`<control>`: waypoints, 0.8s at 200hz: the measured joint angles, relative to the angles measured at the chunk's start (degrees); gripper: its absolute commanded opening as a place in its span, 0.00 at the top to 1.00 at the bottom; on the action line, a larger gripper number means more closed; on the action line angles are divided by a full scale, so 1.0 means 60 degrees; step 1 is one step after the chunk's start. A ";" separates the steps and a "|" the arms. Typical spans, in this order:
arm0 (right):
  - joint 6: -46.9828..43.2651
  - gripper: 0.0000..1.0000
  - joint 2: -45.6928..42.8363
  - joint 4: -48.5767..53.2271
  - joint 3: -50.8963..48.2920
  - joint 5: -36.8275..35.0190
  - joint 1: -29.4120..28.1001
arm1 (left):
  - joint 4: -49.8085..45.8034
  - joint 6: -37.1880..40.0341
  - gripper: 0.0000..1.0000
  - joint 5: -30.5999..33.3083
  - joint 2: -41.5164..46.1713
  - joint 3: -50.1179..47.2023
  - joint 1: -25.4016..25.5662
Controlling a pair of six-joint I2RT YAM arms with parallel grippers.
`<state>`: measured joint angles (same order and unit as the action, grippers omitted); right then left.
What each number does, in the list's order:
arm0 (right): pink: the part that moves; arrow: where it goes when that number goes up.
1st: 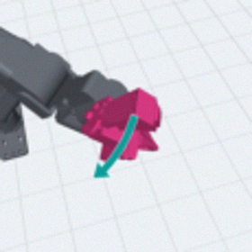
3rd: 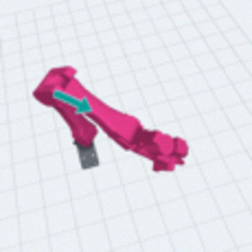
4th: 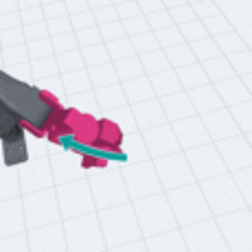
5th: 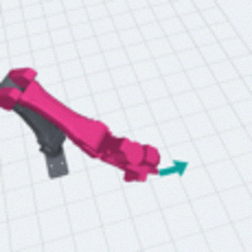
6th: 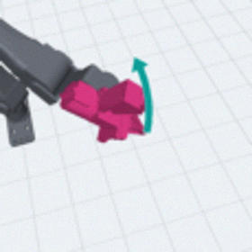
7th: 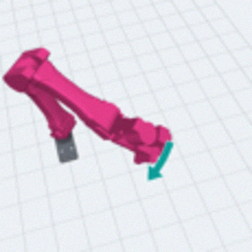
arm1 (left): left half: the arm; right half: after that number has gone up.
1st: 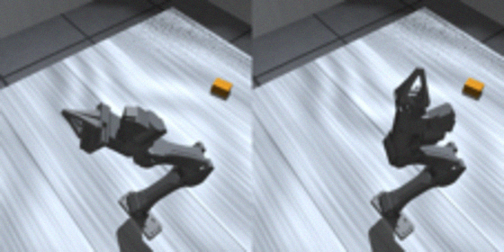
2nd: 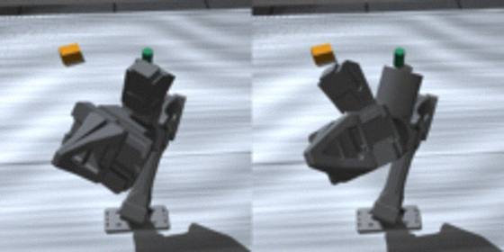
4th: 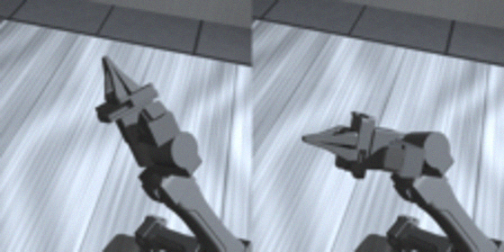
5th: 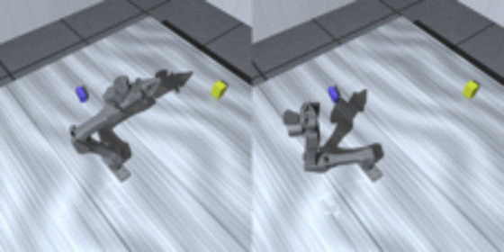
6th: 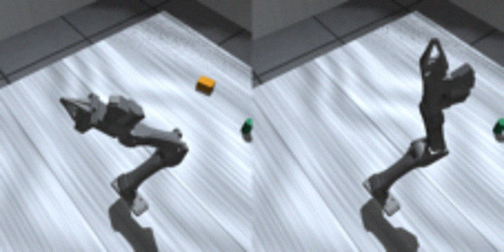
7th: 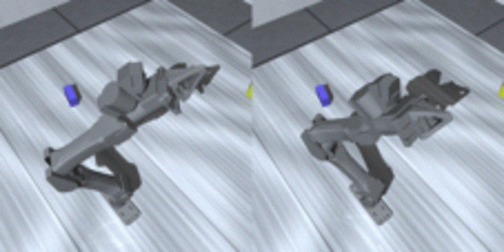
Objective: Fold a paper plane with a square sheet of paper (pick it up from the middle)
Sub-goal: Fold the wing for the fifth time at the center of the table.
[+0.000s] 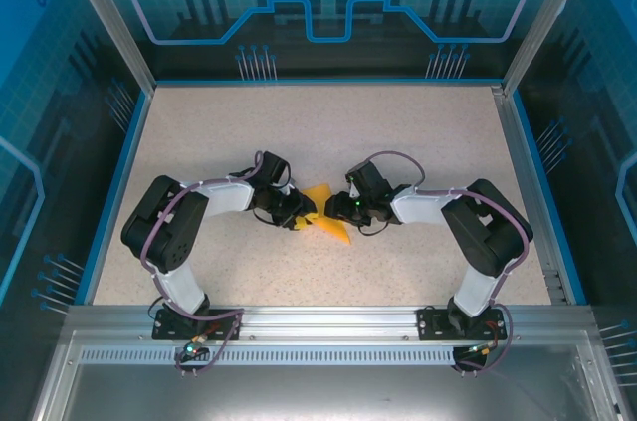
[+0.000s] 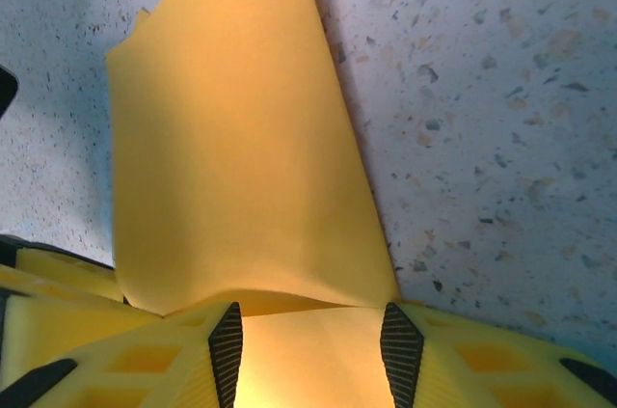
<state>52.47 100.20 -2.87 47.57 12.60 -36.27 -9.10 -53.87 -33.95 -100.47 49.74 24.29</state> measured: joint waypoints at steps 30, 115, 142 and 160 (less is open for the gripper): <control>-0.0426 0.38 -0.0211 -0.0266 -0.0204 -0.0091 -0.0004 | 0.0087 -0.0011 0.87 0.0000 0.0000 0.0007 0.0000; -0.4051 0.24 -0.2324 -0.0743 -0.1359 -0.2029 -0.0313 | -0.0506 0.0244 0.95 0.0120 0.0004 0.0382 0.0149; -0.5603 0.25 -0.3078 -0.1373 -0.2277 -0.3016 -0.1064 | -0.0805 0.0288 0.96 0.0193 0.0011 0.0634 0.0160; -0.6754 0.26 -0.3319 -0.1843 -0.2743 -0.3537 -0.1603 | -0.1016 0.0317 0.96 0.0197 0.0022 0.0780 0.0160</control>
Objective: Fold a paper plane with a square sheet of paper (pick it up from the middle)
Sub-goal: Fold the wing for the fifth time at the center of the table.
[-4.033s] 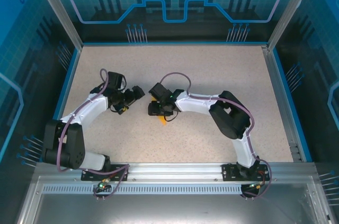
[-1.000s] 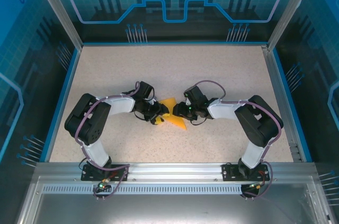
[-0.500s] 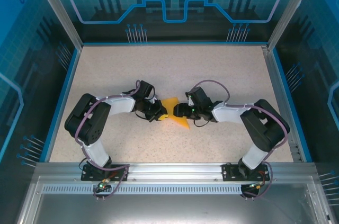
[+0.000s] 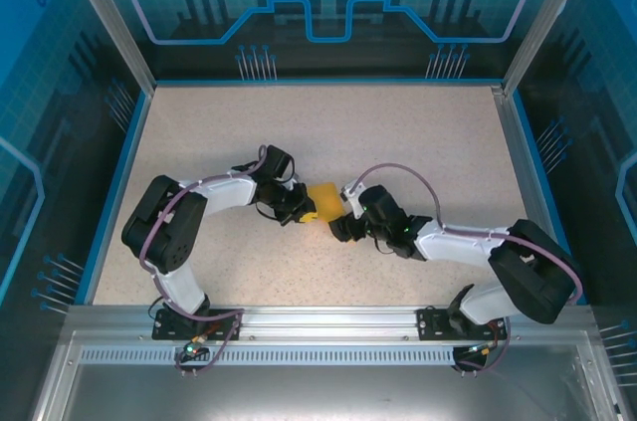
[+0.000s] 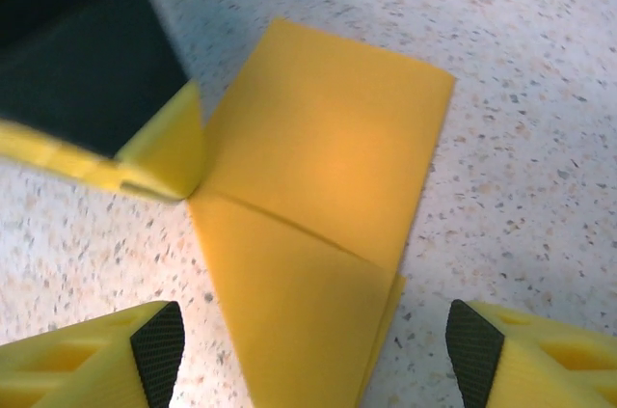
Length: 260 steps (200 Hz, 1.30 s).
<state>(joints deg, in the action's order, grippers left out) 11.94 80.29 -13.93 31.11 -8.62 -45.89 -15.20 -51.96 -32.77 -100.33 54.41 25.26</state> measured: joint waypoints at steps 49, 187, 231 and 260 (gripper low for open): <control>-0.2874 0.44 0.0612 -0.0951 -0.0004 -0.0922 -0.1326 | -0.0423 0.0178 0.96 0.0029 0.0055 0.0302 0.0007; -0.5289 0.65 0.3085 -0.3617 0.0069 -0.3034 -0.1741 | -0.0885 0.0251 0.98 0.0095 0.0062 0.0499 0.0007; -0.5278 0.83 0.3231 -0.4091 0.0069 -0.3064 -0.1741 | -0.0922 0.0251 0.97 0.0098 0.0066 0.0503 0.0007; -0.5034 0.92 0.3249 -0.4138 0.0069 -0.2998 -0.1738 | -0.0940 0.0266 0.90 0.0098 0.0073 0.0546 0.0007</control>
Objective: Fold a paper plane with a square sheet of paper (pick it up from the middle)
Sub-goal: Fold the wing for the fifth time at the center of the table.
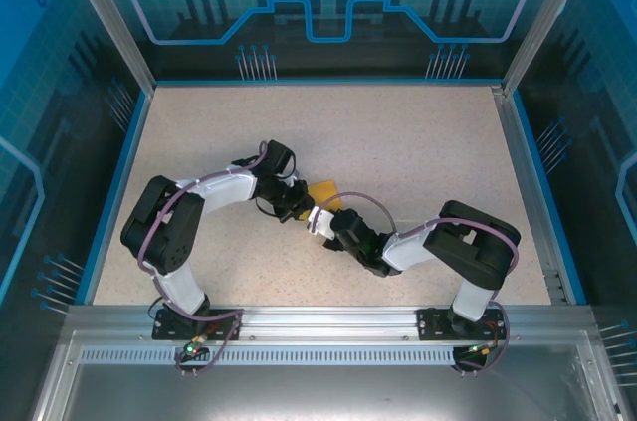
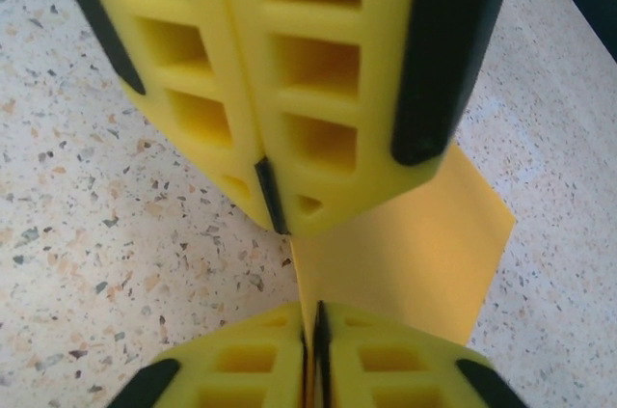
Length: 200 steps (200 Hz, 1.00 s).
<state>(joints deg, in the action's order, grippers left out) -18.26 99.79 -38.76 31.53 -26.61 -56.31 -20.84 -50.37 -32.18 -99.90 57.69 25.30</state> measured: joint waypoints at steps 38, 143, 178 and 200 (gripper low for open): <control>0.0889 0.98 -0.0153 -0.0044 -0.0229 0.0696 0.0175 | -0.0226 0.0251 0.70 0.0153 0.0248 0.0193 -0.0131; 0.5271 1.00 -0.1118 0.0029 -0.0758 0.4710 0.2521 | 0.0335 0.0452 0.53 0.0302 0.1144 -0.0124 -0.1005; 0.6561 1.00 -0.1100 0.0106 -0.0732 0.5668 0.3016 | 0.0743 0.0521 0.53 0.0215 0.1144 -0.0455 -0.0885; 0.7206 1.00 -0.0947 0.0098 -0.0623 0.6175 0.3173 | 0.1086 0.0652 0.55 0.0120 0.1144 -0.0546 -0.0659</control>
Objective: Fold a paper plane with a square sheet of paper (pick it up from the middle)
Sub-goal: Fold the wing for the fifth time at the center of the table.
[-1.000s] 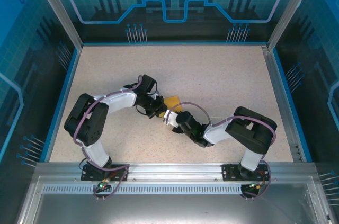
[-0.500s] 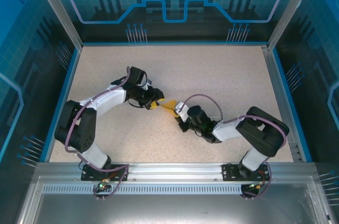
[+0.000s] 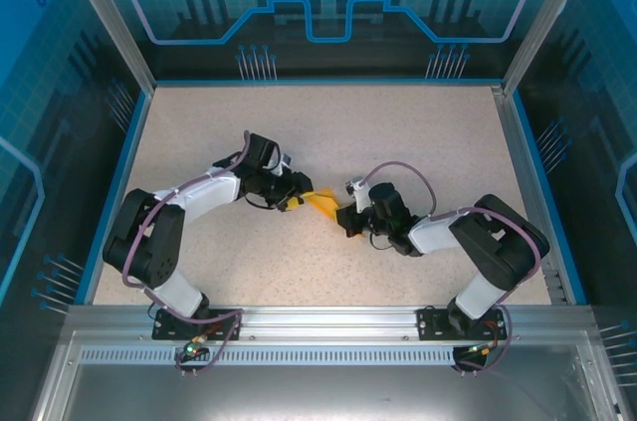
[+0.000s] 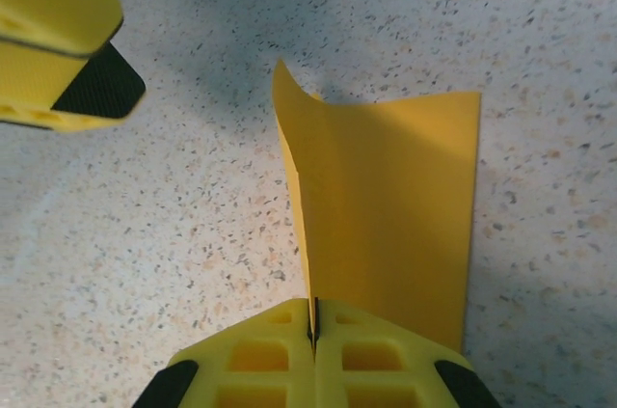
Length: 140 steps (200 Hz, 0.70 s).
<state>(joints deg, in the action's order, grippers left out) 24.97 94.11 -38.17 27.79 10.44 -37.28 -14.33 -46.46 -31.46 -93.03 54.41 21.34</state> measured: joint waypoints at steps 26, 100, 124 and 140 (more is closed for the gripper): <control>0.0594 1.00 0.0149 -0.0007 0.0098 0.0430 0.0044 | 0.0543 0.0015 0.57 -0.0197 0.0000 -0.0237 0.0146; 0.2328 1.00 0.0532 -0.0200 0.0335 0.1497 0.0532 | 0.1949 -0.0022 0.63 -0.0528 -0.0244 -0.0841 0.0280; 0.2885 1.00 0.0729 -0.0444 0.0335 0.1698 0.0663 | 0.2280 -0.0022 0.64 -0.0601 -0.0441 -0.0845 0.0364; 0.3173 1.00 0.0892 -0.0579 0.0335 0.1858 0.0699 | 0.2393 -0.0022 0.65 -0.0670 -0.0503 -0.0845 0.0401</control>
<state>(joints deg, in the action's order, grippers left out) 44.01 99.46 -41.65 29.80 21.58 -33.08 0.03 -46.59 -35.48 -96.05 49.34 23.75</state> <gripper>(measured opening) 0.044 0.355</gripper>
